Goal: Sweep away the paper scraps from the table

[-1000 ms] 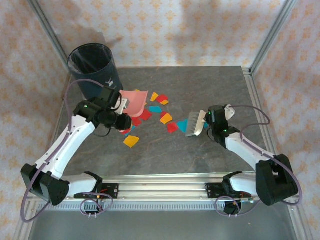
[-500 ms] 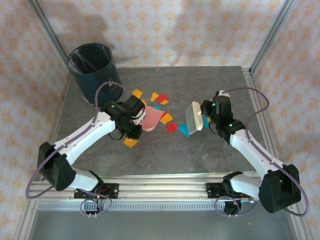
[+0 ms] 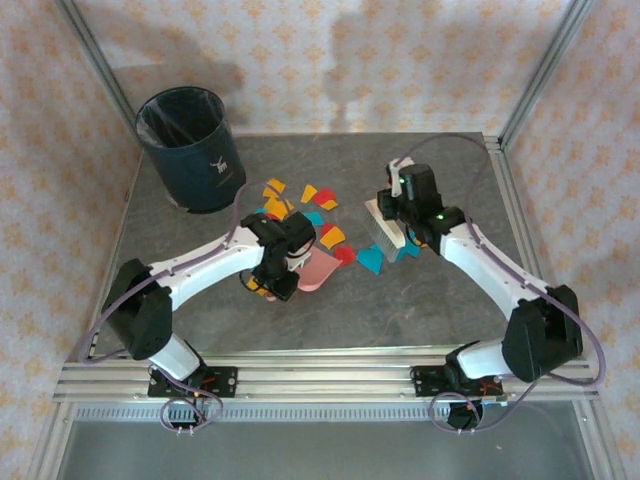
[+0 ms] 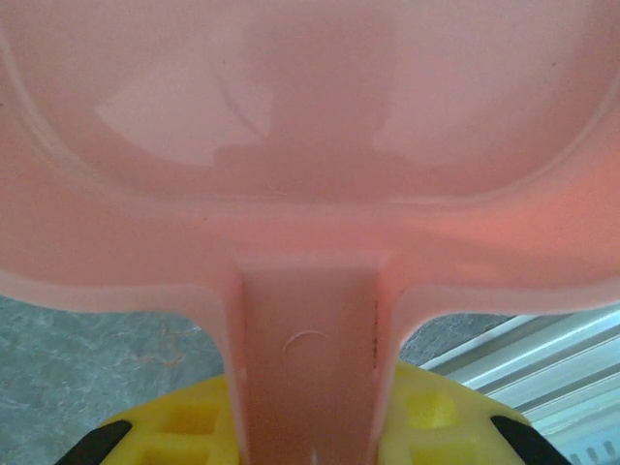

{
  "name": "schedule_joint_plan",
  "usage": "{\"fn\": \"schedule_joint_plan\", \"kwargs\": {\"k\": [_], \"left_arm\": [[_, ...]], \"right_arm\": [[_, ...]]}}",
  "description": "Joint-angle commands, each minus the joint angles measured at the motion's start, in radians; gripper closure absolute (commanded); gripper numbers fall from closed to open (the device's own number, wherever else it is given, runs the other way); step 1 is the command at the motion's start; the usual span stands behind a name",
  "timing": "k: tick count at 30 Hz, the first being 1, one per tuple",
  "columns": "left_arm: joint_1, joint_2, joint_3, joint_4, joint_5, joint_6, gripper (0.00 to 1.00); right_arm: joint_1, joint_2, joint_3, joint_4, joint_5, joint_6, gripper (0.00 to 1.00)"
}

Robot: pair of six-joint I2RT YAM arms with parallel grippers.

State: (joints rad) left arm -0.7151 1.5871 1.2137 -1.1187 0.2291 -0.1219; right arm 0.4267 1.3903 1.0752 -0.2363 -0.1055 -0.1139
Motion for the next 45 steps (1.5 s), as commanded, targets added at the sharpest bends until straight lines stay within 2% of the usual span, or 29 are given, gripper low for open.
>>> {"fn": "schedule_joint_plan", "kwargs": {"k": [1, 7, 12, 39, 45], "left_arm": [[-0.022, 0.034, -0.012, -0.020, 0.021, 0.003, 1.00], [-0.076, 0.113, -0.006, -0.018, 0.017, 0.002, 1.00], [-0.081, 0.165, 0.004, -0.015, 0.013, -0.002, 1.00], [-0.075, 0.303, 0.107, 0.009, 0.049, -0.006, 1.00], [-0.077, 0.310, 0.124, 0.008, 0.061, 0.007, 1.00]], "right_arm": [[0.046, 0.051, 0.072, -0.030, 0.094, -0.142, 1.00], [0.096, 0.118, 0.110, -0.029, 0.135, -0.159, 1.00], [0.108, 0.139, 0.113, -0.026, 0.124, -0.152, 1.00], [0.162, 0.064, 0.023, -0.125, -0.246, -0.117, 1.00], [0.172, 0.022, 0.010, -0.139, -0.277, -0.102, 1.00]]}}
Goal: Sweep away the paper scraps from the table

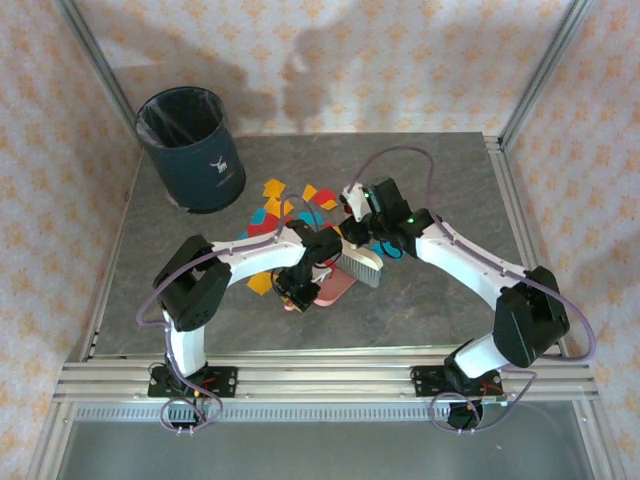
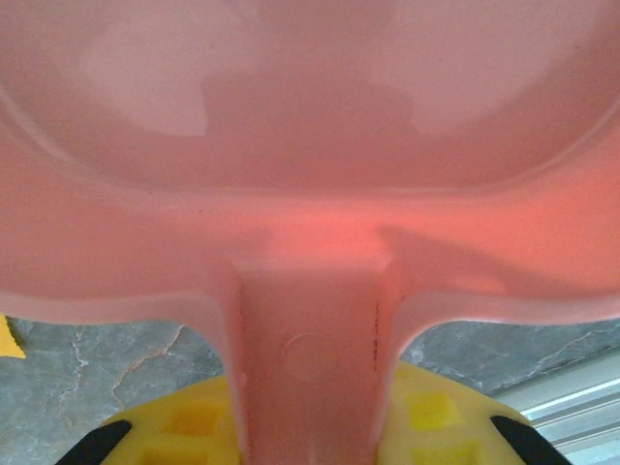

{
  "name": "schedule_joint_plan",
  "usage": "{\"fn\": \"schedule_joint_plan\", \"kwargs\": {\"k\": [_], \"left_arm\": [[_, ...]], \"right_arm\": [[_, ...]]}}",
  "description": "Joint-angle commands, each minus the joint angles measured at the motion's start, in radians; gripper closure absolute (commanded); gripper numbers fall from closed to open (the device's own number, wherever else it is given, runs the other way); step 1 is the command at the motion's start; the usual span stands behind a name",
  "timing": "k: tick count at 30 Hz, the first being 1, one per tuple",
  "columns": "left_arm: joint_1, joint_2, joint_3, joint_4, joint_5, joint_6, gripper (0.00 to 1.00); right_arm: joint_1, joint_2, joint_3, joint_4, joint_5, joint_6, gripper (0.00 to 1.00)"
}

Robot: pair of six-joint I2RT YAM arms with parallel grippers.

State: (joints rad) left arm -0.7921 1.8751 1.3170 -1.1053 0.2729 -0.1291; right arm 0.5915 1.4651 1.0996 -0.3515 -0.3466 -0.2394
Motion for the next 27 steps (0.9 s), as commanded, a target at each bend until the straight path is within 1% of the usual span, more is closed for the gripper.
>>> {"fn": "schedule_joint_plan", "kwargs": {"k": [1, 4, 10, 15, 16, 21, 23, 27], "left_arm": [[0.000, 0.019, 0.021, -0.004, 0.021, 0.018, 1.00], [-0.002, 0.010, 0.016, -0.002, 0.021, 0.030, 1.00], [-0.016, -0.013, 0.010, -0.003, -0.010, 0.067, 1.00], [-0.040, -0.010, 0.023, -0.016, -0.029, 0.106, 1.00], [-0.042, -0.007, 0.026, -0.016, -0.031, 0.109, 1.00], [-0.056, 0.022, 0.052, -0.023, -0.020, 0.130, 1.00], [-0.060, 0.029, 0.066, -0.032, -0.011, 0.143, 1.00], [-0.061, 0.076, 0.097, -0.052, -0.001, 0.163, 1.00]], "right_arm": [[0.008, -0.062, -0.019, -0.020, -0.029, 0.030, 1.00], [0.007, -0.109, -0.045, 0.016, 0.016, 0.060, 1.00], [0.007, -0.224, -0.145, 0.140, 0.184, 0.111, 1.00], [0.008, -0.276, -0.199, 0.182, 0.404, 0.124, 1.00], [0.007, -0.309, -0.208, 0.188, 0.450, 0.128, 1.00], [0.005, -0.333, -0.227, 0.174, 0.728, 0.146, 1.00], [-0.010, -0.331, -0.222, 0.153, 0.803, 0.156, 1.00], [-0.074, -0.336, -0.228, 0.114, 0.892, 0.211, 1.00]]}}
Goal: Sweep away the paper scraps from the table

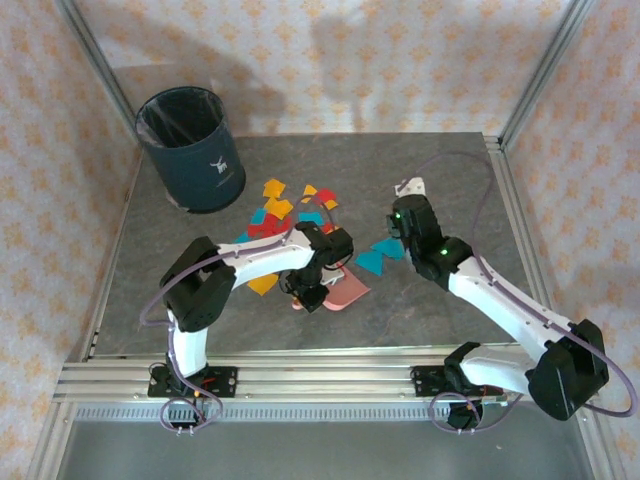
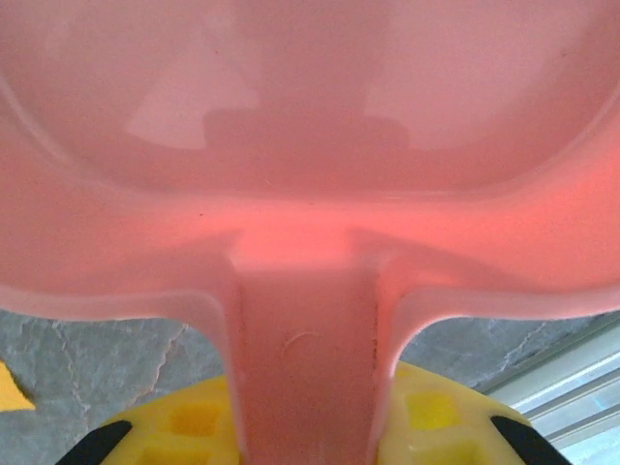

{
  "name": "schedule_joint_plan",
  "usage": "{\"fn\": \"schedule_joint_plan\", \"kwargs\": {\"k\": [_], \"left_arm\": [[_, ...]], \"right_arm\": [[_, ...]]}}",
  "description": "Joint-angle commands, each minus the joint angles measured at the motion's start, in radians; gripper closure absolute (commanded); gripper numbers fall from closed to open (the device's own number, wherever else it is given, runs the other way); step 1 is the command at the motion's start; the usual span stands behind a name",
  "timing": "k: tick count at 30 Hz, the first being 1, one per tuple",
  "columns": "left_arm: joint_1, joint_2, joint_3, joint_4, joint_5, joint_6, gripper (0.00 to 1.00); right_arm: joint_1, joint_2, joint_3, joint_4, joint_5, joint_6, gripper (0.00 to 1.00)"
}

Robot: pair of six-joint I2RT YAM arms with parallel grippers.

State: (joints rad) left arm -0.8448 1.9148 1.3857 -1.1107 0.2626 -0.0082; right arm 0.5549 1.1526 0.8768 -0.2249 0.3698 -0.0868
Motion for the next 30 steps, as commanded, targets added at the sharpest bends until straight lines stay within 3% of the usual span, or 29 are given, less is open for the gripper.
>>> {"fn": "schedule_joint_plan", "kwargs": {"k": [1, 13, 21, 30], "left_arm": [[-0.007, 0.042, 0.034, -0.050, 0.013, 0.047, 1.00], [-0.007, 0.087, 0.106, -0.092, 0.026, 0.074, 1.00], [-0.008, 0.118, 0.148, -0.112, 0.019, 0.076, 1.00], [-0.007, 0.136, 0.172, -0.111, 0.009, 0.063, 1.00]], "right_arm": [[-0.056, -0.025, -0.009, -0.019, 0.190, 0.073, 1.00], [-0.226, -0.010, -0.099, 0.109, 0.210, 0.018, 1.00], [-0.252, 0.087, -0.104, 0.185, 0.158, -0.039, 1.00], [-0.251, 0.167, -0.079, 0.193, -0.001, -0.067, 1.00]]}}
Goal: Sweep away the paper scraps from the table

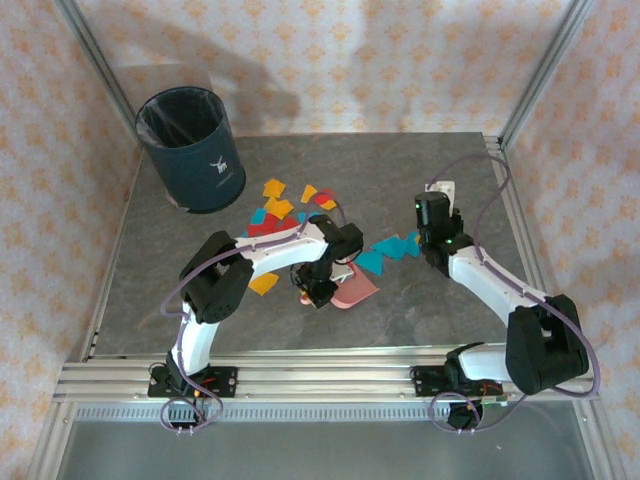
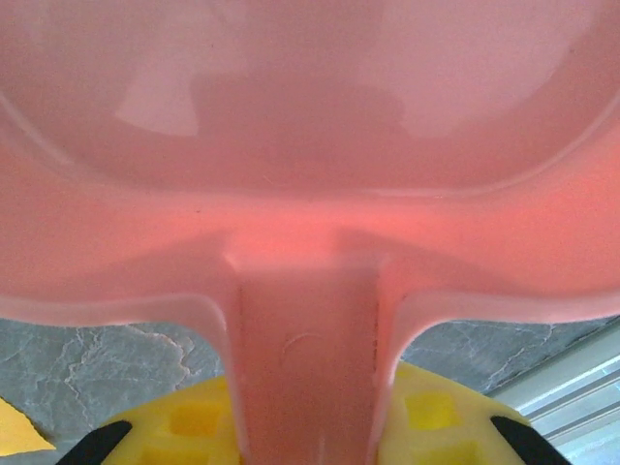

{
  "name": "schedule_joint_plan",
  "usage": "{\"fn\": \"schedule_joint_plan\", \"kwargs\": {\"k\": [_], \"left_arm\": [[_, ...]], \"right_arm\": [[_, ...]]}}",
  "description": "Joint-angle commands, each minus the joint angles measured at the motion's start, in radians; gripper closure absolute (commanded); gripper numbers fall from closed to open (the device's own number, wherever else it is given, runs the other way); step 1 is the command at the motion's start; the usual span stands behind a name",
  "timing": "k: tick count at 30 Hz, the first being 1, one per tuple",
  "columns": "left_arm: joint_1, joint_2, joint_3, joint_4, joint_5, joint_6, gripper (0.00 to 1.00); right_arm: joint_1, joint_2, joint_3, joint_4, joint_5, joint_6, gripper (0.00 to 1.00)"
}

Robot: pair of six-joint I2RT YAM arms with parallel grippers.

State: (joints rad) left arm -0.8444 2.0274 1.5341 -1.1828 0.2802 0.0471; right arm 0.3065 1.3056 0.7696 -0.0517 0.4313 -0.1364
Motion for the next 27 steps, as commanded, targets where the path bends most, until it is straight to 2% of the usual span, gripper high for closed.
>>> {"fn": "schedule_joint_plan", "kwargs": {"k": [1, 9, 17, 27], "left_arm": [[-0.007, 0.025, 0.027, -0.035, -0.012, 0.001, 1.00], [-0.007, 0.060, 0.071, -0.029, -0.006, -0.030, 1.00], [-0.008, 0.086, 0.101, -0.035, 0.001, -0.036, 1.00], [-0.006, 0.108, 0.128, -0.032, 0.000, -0.030, 1.00]], "right_arm": [[-0.003, 0.019, 0.030, 0.018, -0.087, -0.023, 1.00], [0.015, 0.030, 0.017, 0.025, -0.257, -0.070, 1.00], [0.080, 0.020, 0.019, -0.006, -0.390, -0.107, 1.00], [0.177, 0.015, 0.027, -0.057, -0.475, -0.104, 1.00]]}}
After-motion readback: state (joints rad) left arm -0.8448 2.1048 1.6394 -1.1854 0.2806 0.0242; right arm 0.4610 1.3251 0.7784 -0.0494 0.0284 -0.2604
